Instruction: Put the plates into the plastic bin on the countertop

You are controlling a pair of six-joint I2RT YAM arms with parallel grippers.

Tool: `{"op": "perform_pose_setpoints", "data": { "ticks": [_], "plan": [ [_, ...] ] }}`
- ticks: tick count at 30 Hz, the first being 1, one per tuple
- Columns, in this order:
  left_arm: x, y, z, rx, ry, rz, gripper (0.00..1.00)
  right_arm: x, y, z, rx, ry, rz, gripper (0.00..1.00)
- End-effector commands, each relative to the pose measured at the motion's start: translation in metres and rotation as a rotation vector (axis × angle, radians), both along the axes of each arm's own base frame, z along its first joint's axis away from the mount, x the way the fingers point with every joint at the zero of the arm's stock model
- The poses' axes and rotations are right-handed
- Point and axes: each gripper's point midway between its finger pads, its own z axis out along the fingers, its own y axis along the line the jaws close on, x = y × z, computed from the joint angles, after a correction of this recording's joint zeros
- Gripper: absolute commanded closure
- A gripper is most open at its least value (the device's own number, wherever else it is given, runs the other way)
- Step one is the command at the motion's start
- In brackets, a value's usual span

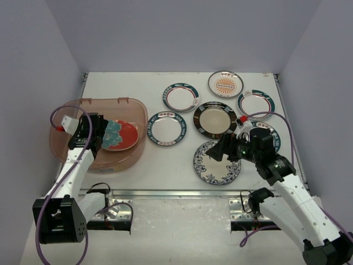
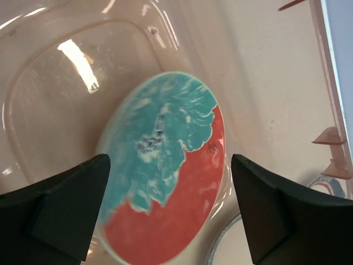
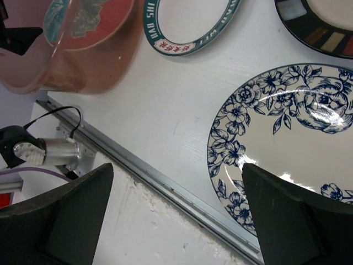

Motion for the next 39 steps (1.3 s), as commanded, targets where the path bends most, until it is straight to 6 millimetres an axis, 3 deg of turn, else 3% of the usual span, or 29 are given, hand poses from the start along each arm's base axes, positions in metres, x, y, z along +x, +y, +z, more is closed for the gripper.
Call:
{"op": "perform_pose_setpoints", "data": {
  "ticks": [1, 4, 6, 8, 12, 15, 17, 20, 22, 24, 26, 32, 34, 36, 39],
  "plan": [
    [0.027, -0.003, 0.016, 0.005, -0.049, -0.080, 0.00, 0.007, -0.008, -0.023, -0.038, 0.048, -0.067, 0.01],
    [0.030, -0.009, 0.010, -0.003, 0.030, -0.141, 0.00, 0.010, -0.012, -0.034, -0.059, 0.090, -0.111, 0.01],
    [0.034, -0.018, 0.017, -0.011, 0.050, -0.216, 0.00, 0.014, -0.020, -0.039, -0.076, 0.112, -0.176, 0.01],
    [0.038, -0.024, 0.045, 0.006, 0.006, -0.272, 0.00, 0.019, -0.037, -0.043, -0.115, 0.118, -0.289, 0.01],
    [0.040, -0.054, 0.109, 0.051, -0.154, -0.478, 0.00, 0.017, -0.047, -0.041, -0.140, 0.078, -0.317, 0.01],
    [0.034, -0.117, 0.177, 0.064, -0.355, -0.759, 0.00, 0.013, -0.053, -0.020, -0.155, 0.009, -0.309, 0.01],
    [0.025, -0.177, 0.197, 0.048, -0.409, -0.928, 0.00, 0.013, -0.061, 0.003, -0.168, -0.057, -0.327, 0.01],
    [-0.005, -0.281, 0.199, 0.023, -0.410, -1.185, 0.00, 0.007, -0.075, 0.029, -0.192, -0.119, -0.363, 0.01],
    [-0.007, -0.327, 0.173, 0.022, -0.339, -1.281, 0.00, 0.003, -0.080, 0.054, -0.187, -0.180, -0.370, 0.01],
    [-0.013, -0.369, 0.145, -0.014, -0.313, -1.403, 0.00, -0.005, -0.089, 0.064, -0.206, -0.203, -0.386, 0.01],
    [-0.013, -0.390, 0.111, -0.048, -0.280, -1.458, 0.00, -0.014, -0.095, 0.079, -0.199, -0.237, -0.396, 0.01],
    [-0.027, -0.437, 0.004, -0.101, -0.068, -1.586, 0.00, -0.037, -0.096, 0.097, -0.146, -0.347, -0.349, 0.01],
    [-0.031, -0.448, -0.010, -0.136, -0.050, -1.623, 0.00, -0.039, -0.095, 0.096, -0.146, -0.353, -0.332, 0.01],
    [-0.038, -0.456, -0.041, -0.189, 0.010, -1.657, 0.00, -0.042, -0.089, 0.092, -0.142, -0.343, -0.291, 0.01],
    [-0.042, -0.454, -0.067, -0.206, 0.065, -1.649, 0.01, -0.044, -0.082, 0.090, -0.130, -0.340, -0.253, 0.01]
  ]
}}
